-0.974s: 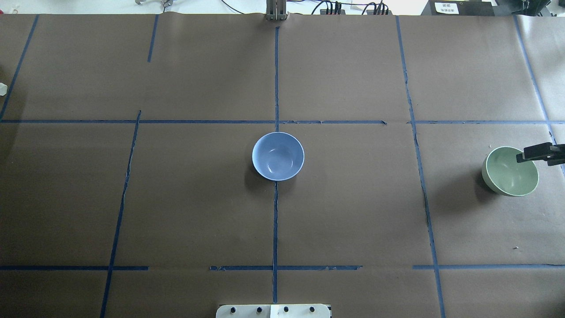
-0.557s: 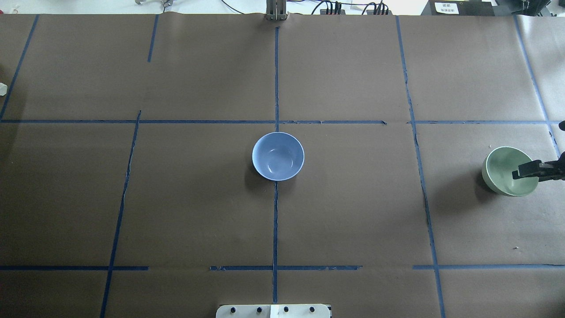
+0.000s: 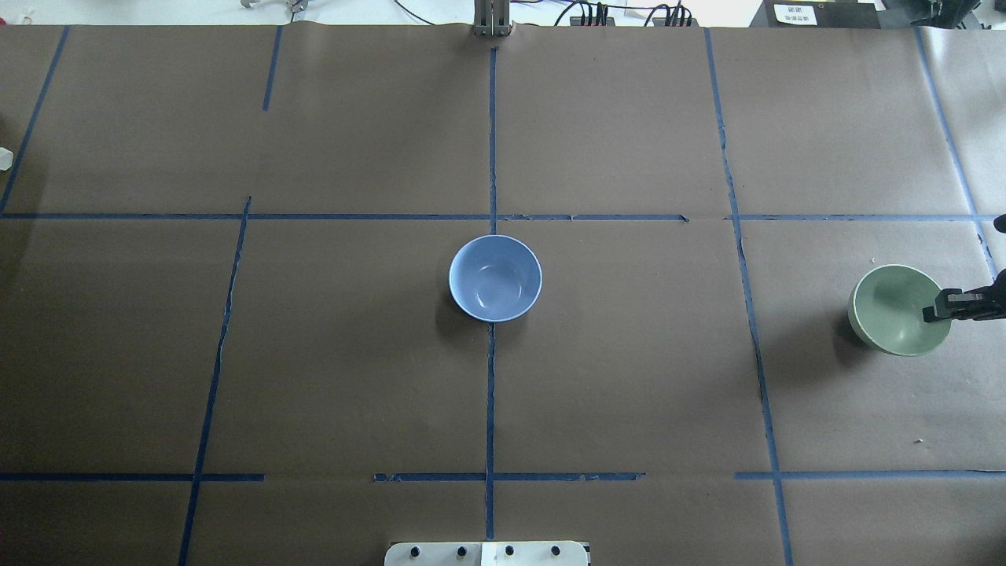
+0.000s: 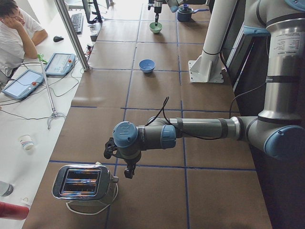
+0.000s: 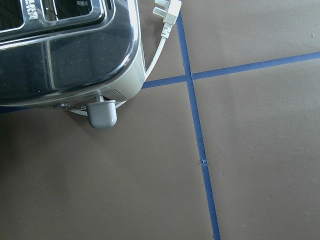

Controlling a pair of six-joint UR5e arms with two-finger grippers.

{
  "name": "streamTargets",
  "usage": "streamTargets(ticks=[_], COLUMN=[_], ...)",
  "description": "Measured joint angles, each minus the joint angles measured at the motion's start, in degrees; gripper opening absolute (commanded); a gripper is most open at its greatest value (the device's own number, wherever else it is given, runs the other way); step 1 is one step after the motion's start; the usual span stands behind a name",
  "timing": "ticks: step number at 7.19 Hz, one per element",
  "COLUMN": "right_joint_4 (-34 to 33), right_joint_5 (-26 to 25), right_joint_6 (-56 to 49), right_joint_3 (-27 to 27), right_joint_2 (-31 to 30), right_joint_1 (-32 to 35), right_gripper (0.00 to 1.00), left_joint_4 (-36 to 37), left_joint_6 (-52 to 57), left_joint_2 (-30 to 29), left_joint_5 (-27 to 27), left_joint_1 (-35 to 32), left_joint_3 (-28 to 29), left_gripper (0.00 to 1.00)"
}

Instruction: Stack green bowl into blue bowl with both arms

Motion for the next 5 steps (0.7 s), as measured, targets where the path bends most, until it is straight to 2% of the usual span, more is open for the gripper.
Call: streamTargets(ticks=[2, 3, 5], right_joint_4=[-2.3, -6.7, -22.0], right_joint_5=[1.5, 2.1, 1.6], right_joint_6=[6.8, 11.6, 23.3], right_joint_3=[4.6, 7.2, 10.4], right_joint_2=[2.9, 7.3, 23.0], right_joint_1=[-0.4, -1.9, -8.0], right_gripper=[0.00, 0.00, 0.03], left_joint_4=[-0.1, -0.1, -0.2], left_joint_6=[0.0, -0.1, -1.2], left_joint_2=[0.2, 0.2, 0.2], left_joint_5=[0.0, 0.0, -0.1], left_joint_1=[0.0, 0.0, 0.1], left_joint_3=[-0.1, -0.1, -0.3], left_gripper=[1.00, 1.00, 1.00])
